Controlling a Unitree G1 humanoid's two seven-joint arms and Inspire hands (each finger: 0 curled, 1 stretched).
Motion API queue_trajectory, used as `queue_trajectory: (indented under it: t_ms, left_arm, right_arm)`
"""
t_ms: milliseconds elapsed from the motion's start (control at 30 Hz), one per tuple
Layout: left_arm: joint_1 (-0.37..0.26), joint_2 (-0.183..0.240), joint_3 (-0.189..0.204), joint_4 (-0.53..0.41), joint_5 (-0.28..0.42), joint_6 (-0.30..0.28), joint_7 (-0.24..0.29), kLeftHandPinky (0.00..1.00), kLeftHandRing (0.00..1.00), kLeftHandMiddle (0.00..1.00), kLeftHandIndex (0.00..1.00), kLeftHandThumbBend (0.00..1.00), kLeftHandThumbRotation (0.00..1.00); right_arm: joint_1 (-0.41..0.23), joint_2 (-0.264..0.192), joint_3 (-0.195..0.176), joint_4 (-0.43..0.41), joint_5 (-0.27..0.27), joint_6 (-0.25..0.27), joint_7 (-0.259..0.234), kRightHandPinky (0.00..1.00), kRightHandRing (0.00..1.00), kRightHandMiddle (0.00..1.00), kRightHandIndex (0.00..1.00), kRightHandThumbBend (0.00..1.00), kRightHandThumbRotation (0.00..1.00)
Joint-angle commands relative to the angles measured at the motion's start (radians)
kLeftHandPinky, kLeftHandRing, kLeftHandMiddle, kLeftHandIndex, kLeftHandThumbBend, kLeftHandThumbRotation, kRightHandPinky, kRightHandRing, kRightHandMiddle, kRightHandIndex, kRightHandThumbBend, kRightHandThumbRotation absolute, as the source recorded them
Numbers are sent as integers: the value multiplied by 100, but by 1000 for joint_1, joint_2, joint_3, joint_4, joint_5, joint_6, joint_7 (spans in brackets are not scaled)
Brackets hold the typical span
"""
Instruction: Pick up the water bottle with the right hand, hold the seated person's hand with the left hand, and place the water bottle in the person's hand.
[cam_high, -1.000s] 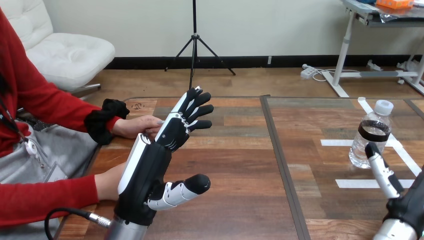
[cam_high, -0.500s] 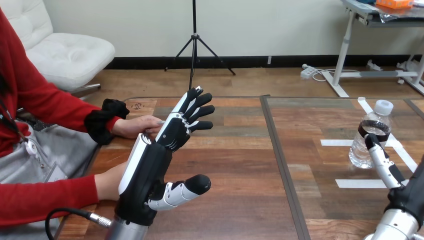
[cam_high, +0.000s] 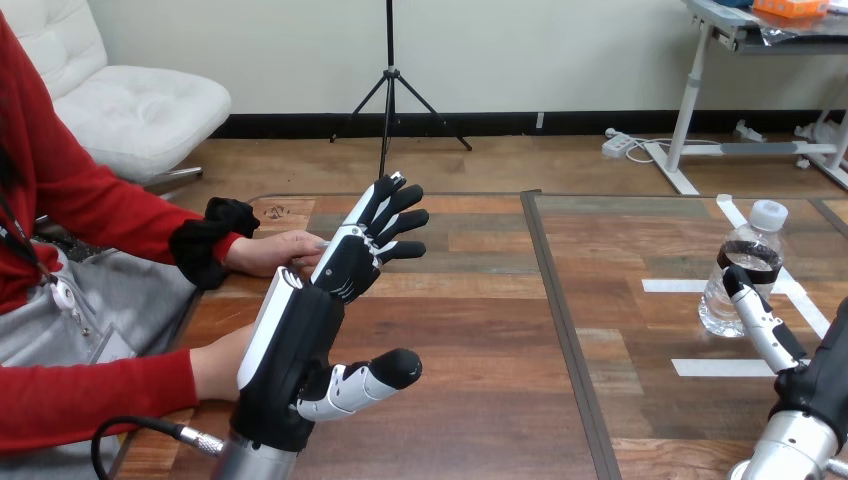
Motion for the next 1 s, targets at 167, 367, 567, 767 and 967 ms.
queue_trajectory:
  t_ms: [167, 367, 567, 767, 967]
  left_arm:
    - [-38, -11, 5, 1, 10, -18, 17, 78, 87, 91, 95, 87, 77]
    - [-34, -10, 6, -2, 17, -21, 23, 77, 87, 91, 95, 87, 77]
    - [-30, -9, 11, -6, 34, -22, 36, 77, 87, 91, 95, 88, 78]
    - [-28, -4, -4, -12, 14, -11, 25, 77, 87, 92, 96, 89, 78]
    - [-28, -6, -5, -10, 10, -16, 23, 78, 88, 92, 96, 87, 77]
  right_arm:
    - [-123, -37, 13, 9, -11, 42, 17, 90, 99, 100, 100, 100, 52]
    - [-135, -41, 12, 14, -9, 58, 31, 90, 99, 100, 100, 100, 52]
    - [-146, -41, 11, 16, -8, 69, 42, 90, 99, 100, 100, 100, 51]
    - [-158, -41, 14, 19, -11, 86, 42, 89, 99, 100, 100, 100, 50]
    - [-169, -42, 16, 23, -12, 107, 50, 87, 99, 100, 100, 100, 51]
